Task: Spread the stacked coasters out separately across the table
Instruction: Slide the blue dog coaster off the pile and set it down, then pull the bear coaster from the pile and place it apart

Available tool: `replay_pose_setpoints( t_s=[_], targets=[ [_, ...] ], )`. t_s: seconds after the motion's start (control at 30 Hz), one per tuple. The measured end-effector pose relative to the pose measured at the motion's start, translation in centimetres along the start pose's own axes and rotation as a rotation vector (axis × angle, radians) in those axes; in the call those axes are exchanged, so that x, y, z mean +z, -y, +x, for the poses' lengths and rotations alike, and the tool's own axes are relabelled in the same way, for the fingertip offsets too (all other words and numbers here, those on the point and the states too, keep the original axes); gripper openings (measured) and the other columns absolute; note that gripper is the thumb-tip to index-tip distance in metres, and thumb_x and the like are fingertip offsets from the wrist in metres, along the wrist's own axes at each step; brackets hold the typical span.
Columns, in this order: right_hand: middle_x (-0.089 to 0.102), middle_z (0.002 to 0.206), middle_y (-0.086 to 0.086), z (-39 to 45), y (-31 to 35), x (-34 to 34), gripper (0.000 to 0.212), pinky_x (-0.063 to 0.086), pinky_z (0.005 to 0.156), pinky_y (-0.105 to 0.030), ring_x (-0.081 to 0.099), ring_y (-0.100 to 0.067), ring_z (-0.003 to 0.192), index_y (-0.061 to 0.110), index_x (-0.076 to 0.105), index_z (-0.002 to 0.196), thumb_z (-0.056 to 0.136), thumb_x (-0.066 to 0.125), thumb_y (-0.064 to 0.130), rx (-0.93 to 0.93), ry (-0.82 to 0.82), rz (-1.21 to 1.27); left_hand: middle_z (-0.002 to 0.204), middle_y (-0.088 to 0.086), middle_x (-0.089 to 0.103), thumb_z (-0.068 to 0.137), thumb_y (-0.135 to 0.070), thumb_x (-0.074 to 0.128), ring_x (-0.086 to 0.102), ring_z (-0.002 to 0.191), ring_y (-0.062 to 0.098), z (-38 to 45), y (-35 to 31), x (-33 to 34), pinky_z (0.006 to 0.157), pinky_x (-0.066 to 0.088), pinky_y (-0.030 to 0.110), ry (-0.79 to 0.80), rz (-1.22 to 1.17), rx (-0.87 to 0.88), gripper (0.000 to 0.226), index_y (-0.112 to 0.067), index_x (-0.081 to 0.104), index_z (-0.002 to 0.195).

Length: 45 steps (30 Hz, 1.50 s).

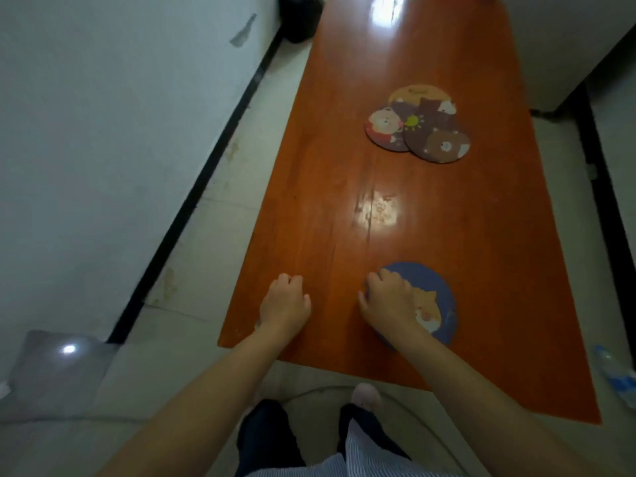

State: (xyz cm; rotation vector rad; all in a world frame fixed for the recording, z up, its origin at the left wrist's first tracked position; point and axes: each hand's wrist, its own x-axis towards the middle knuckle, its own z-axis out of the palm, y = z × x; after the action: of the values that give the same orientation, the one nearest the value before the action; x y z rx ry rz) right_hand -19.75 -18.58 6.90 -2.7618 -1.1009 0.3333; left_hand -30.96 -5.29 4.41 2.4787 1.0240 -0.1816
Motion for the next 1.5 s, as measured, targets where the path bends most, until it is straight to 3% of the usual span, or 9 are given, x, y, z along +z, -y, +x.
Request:
replay_pose_setpoints(
  t_s=[0.17,0.3,0.43,0.63,0.8,0.9,1.13,1.33,1.5],
  targets=[
    [0.057,0.118,-0.015,5.9,9.2,2.8,0.026,0.039,0.097,-0.043,0.048,-0.031,0.115,0.004,0.058,0.102,0.086,0.055,0.024,-0.094,0.004,0.11,0.116,0.013,0.058,0.089,-0.021,0.046,0.052,0.104,0.028,3.9,9.0,-6.2,0.084,0.05,0.038,-0.046,0.212,0.046,0.03,-0.007,0.056,0.114],
    [0.043,0.141,-0.013,10.1,15.3,4.4,0.037,0.028,0.11,-0.05,0.033,-0.027,0.134,0.008,0.051,0.119,0.088,0.052,0.027,0.045,0.018,0.115,0.12,0.013,0.056,0.089,-0.017,0.044,0.049,0.11,0.029,7.6,14.0,-10.8,0.087,0.048,0.039,-0.026,0.274,0.197,0.032,-0.007,0.055,0.117],
    [0.043,0.141,-0.014,12.6,19.2,5.0,0.036,0.029,0.109,-0.051,0.035,-0.03,0.132,0.008,0.051,0.118,0.088,0.05,0.029,0.223,0.073,0.12,0.122,0.013,0.056,0.088,-0.017,0.045,0.048,0.112,0.03,10.6,16.9,-14.6,0.087,0.046,0.04,-0.03,0.307,0.306,0.033,-0.008,0.055,0.118],
    [0.057,0.12,-0.018,15.4,20.4,3.6,0.03,0.044,0.094,-0.045,0.053,-0.035,0.11,0.005,0.056,0.109,0.088,0.048,0.025,0.357,0.096,0.052,0.12,0.015,0.057,0.088,-0.018,0.045,0.049,0.111,0.032,16.5,18.9,-17.5,0.087,0.046,0.041,0.028,0.365,0.395,0.032,-0.007,0.057,0.116],
    [0.061,0.111,-0.017,19.9,18.7,1.8,0.034,0.048,0.086,-0.042,0.057,-0.034,0.102,0.004,0.051,0.119,0.089,0.048,0.021,0.44,0.025,0.068,0.123,0.015,0.056,0.089,-0.016,0.043,0.048,0.113,0.033,23.3,17.0,-18.1,0.089,0.046,0.042,0.102,0.39,0.498,0.033,-0.007,0.057,0.118],
    [0.061,0.109,-0.018,23.8,16.9,0.7,0.029,0.048,0.084,-0.04,0.056,-0.034,0.101,0.003,0.055,0.111,0.091,0.045,0.021,0.49,0.004,0.08,0.12,0.015,0.058,0.088,-0.016,0.043,0.05,0.111,0.033,28.2,14.7,-19.2,0.087,0.047,0.042,0.072,0.374,0.574,0.031,-0.007,0.059,0.114],
    [0.057,0.118,-0.022,33.4,12.4,-3.2,0.033,0.047,0.091,-0.044,0.052,-0.038,0.11,0.0,0.056,0.114,0.092,0.043,0.022,0.634,-0.039,0.19,0.116,0.013,0.059,0.09,-0.017,0.042,0.052,0.108,0.03,40.8,7.4,-22.7,0.085,0.047,0.039,0.087,0.486,0.681,0.031,-0.01,0.059,0.115],
    [0.056,0.123,-0.021,38.5,7.6,-4.6,0.034,0.048,0.09,-0.043,0.053,-0.037,0.113,0.0,0.054,0.118,0.091,0.047,0.02,0.867,-0.154,0.314,0.113,0.012,0.06,0.09,-0.018,0.041,0.053,0.106,0.029,49.1,1.4,-22.5,0.086,0.049,0.041,0.159,0.559,0.793,0.028,-0.01,0.059,0.109],
    [0.056,0.121,-0.023,41.5,2.9,-5.1,0.023,0.048,0.088,-0.045,0.051,-0.039,0.111,0.0,0.055,0.102,0.091,0.045,0.017,1.107,-0.241,0.296,0.115,0.012,0.058,0.088,-0.017,0.043,0.05,0.11,0.03,56.2,-4.5,-21.2,0.086,0.049,0.041,0.255,0.62,0.947,0.027,-0.009,0.058,0.109]
  ],
)
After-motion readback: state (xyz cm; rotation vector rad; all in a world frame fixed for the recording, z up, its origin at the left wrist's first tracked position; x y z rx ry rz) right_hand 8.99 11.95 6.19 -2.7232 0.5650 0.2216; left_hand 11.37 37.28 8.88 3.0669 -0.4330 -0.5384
